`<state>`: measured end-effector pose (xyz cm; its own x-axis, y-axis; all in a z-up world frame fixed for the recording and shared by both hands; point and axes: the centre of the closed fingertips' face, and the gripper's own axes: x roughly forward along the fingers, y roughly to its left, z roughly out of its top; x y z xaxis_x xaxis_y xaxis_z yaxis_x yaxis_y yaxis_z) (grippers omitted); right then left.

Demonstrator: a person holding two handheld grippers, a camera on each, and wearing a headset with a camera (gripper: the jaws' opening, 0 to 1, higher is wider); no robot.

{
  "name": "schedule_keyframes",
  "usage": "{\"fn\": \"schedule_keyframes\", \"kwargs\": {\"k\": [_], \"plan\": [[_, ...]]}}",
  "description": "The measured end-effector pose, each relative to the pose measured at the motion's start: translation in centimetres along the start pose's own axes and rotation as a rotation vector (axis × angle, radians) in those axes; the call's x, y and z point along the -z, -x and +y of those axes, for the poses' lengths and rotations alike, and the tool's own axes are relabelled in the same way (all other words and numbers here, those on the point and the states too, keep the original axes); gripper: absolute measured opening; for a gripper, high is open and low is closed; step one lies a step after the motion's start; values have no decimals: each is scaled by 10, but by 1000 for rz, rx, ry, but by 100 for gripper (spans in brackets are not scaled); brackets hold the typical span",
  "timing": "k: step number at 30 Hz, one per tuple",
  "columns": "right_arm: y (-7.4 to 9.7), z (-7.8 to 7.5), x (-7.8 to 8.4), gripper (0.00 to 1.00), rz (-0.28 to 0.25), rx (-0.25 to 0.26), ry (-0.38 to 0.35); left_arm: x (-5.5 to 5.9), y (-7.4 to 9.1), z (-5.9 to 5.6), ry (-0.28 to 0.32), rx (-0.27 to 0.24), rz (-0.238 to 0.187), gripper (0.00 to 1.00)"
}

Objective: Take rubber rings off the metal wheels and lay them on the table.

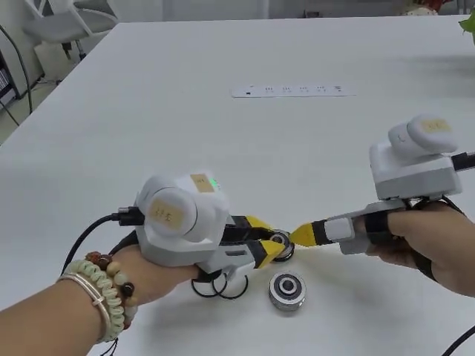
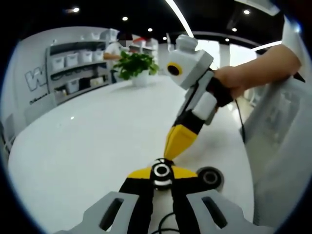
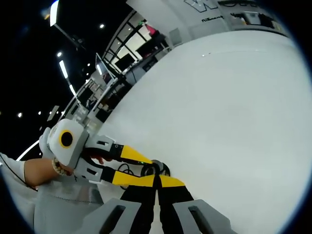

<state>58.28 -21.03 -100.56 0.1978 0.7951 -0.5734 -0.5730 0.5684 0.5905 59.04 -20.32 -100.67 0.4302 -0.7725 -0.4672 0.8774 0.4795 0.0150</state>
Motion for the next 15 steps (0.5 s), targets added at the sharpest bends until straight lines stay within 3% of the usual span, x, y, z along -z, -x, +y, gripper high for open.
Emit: {"fn": "schedule_keyframes", "kwargs": {"k": [15], "plan": [[-3,7,-2,0,0,-25,15,0,0,0,-1,-4,-3,14]]}}
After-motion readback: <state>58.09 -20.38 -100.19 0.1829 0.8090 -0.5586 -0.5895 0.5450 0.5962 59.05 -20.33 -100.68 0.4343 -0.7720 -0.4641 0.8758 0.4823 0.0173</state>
